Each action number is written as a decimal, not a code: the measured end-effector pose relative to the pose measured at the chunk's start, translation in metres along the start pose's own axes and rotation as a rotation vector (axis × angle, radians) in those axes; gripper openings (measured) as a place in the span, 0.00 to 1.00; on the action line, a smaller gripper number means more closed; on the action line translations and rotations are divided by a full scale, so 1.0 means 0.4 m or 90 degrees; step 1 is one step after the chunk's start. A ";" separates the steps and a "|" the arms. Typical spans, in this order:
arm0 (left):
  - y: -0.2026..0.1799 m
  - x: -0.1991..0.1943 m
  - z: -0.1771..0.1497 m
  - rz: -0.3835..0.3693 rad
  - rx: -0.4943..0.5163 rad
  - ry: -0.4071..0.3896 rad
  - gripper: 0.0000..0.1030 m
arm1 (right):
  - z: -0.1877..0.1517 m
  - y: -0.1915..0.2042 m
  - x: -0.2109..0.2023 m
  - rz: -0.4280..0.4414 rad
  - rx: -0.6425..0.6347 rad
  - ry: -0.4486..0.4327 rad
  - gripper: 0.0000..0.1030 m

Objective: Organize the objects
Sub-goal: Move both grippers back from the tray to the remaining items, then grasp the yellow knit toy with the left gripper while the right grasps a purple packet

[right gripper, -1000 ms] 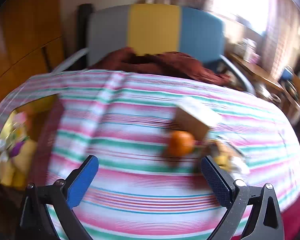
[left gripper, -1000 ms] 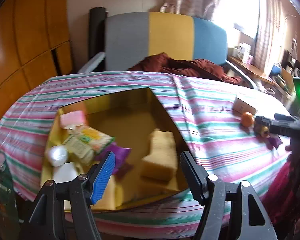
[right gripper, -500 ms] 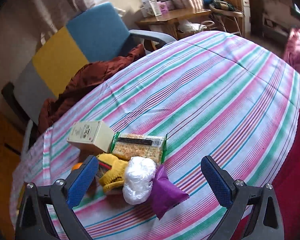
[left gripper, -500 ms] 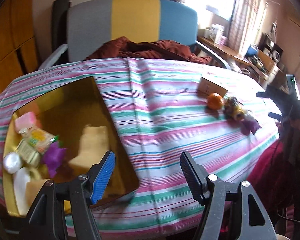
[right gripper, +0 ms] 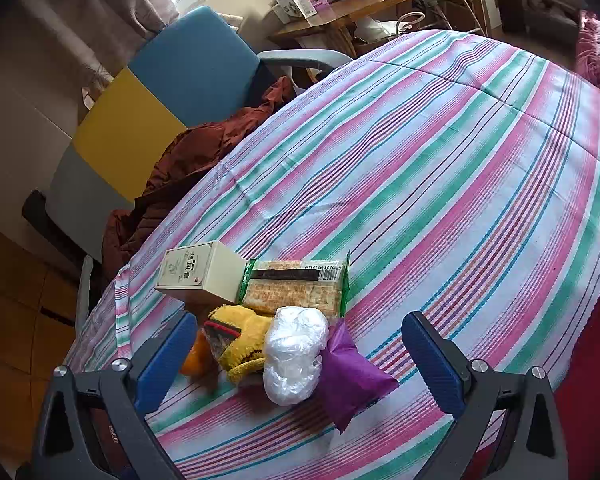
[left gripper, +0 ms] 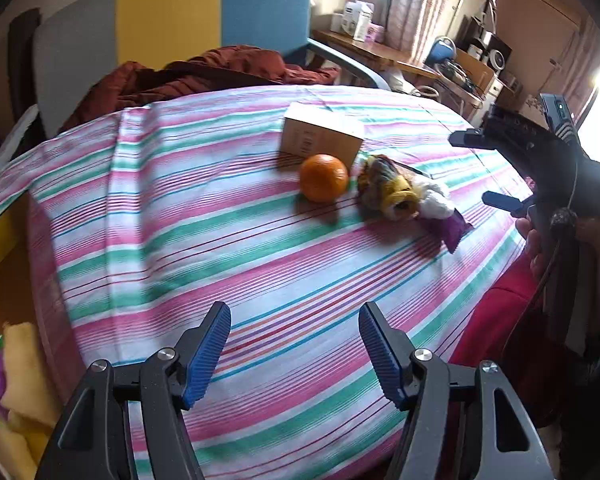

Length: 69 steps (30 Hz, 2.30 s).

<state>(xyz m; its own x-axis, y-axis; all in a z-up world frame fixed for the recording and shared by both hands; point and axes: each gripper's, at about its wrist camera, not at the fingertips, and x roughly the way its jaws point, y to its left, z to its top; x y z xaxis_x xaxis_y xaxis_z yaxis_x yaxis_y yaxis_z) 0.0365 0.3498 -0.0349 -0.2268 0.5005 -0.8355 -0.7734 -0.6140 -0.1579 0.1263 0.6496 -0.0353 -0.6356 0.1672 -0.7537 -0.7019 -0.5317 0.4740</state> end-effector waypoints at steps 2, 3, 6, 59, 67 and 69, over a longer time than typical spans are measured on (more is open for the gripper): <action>-0.025 0.025 0.020 -0.009 0.011 0.006 0.65 | 0.002 -0.003 0.001 0.003 0.004 0.000 1.00; -0.035 0.037 0.031 -0.018 0.010 0.011 0.64 | 0.003 -0.006 0.001 0.005 0.008 0.000 1.00; -0.059 0.078 0.071 -0.050 -0.003 0.026 0.58 | 0.005 -0.015 -0.001 0.015 0.022 -0.002 1.00; 0.034 0.091 -0.078 -0.042 -0.021 -0.006 0.41 | -0.019 0.021 0.034 -0.076 -0.082 0.128 0.99; 0.049 0.087 -0.086 -0.061 -0.034 -0.015 0.42 | -0.078 0.071 0.064 -0.221 -0.375 0.278 0.80; 0.052 0.086 -0.087 -0.066 -0.038 -0.016 0.42 | -0.101 0.076 0.094 -0.256 -0.422 0.309 0.68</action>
<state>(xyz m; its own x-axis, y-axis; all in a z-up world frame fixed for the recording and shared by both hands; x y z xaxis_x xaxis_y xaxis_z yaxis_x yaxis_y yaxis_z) 0.0330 0.3331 -0.0852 -0.1624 0.5783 -0.7995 -0.7571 -0.5927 -0.2749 0.0941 0.6061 -0.0677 -0.0740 0.1555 -0.9851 -0.4169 -0.9021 -0.1111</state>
